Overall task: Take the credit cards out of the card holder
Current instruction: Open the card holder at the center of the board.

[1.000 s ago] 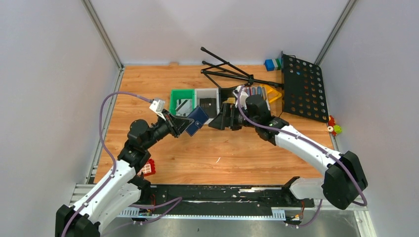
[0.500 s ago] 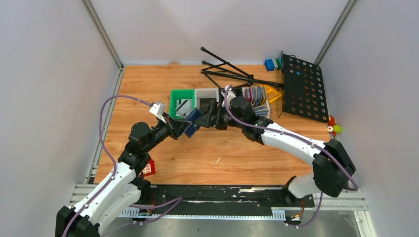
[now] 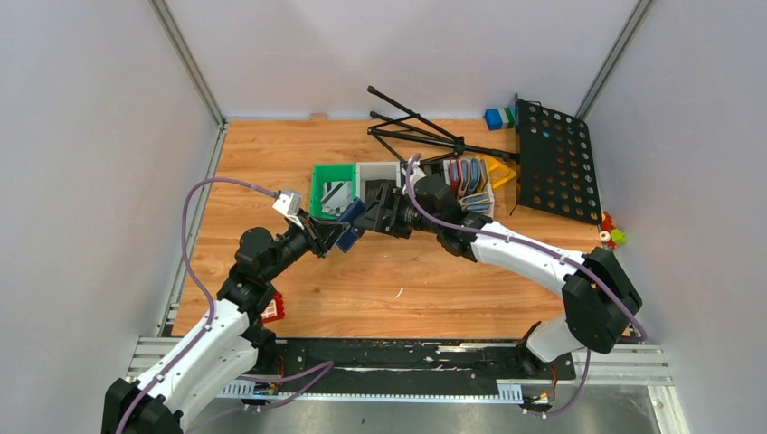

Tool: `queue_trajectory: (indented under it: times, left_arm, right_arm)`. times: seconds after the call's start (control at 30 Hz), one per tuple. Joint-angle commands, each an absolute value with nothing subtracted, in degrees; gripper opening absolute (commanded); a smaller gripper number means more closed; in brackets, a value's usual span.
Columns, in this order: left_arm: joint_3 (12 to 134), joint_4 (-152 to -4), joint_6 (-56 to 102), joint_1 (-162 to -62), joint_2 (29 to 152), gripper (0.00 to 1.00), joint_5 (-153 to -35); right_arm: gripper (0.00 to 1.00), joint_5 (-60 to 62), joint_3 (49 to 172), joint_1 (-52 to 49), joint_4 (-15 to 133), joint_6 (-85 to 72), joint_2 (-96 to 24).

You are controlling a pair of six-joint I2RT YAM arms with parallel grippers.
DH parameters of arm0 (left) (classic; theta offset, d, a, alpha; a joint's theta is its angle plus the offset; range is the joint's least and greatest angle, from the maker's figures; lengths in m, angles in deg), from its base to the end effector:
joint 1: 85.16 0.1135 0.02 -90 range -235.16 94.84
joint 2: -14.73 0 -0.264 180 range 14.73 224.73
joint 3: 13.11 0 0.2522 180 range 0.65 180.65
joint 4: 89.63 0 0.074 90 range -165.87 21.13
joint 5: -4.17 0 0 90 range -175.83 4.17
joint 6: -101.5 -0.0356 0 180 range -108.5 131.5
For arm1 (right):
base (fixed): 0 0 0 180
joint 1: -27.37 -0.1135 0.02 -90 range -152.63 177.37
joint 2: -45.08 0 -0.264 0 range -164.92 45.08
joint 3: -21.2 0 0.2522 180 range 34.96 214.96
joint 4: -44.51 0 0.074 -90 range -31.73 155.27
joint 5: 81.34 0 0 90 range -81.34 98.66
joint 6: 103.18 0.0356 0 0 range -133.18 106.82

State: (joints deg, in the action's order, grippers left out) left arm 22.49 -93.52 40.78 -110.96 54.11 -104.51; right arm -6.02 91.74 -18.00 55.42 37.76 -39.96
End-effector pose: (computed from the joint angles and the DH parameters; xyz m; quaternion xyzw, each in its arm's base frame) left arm 0.1529 -0.0866 0.2646 0.0936 0.7002 -0.4246 0.5663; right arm 0.2319 0.2478 0.2668 -0.0274 0.8407 0.4668 0.2731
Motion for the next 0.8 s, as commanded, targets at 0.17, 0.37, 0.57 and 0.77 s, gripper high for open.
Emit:
queue_trajectory:
  times: [0.17,0.37,0.57,0.77]
  left_arm:
    - [22.54,-103.38,40.51,-111.44,54.10,0.00,-107.98]
    - [23.29,-102.16,39.64,-111.44,53.04,0.00,-106.71]
    - [24.54,-97.70,37.23,-111.44,50.31,0.00,-103.77]
    - [27.10,-89.64,31.82,-111.44,47.45,0.00,-100.24]
  right_arm:
    - [0.74,-5.97,95.45,-19.68,54.67,39.49,-43.27]
    - [0.64,-3.92,94.20,-19.73,57.44,38.35,-43.25]
    - [0.56,3.47,95.66,-19.18,70.73,33.25,-44.59]
    - [0.54,6.41,87.78,-16.31,76.65,30.40,-38.82]
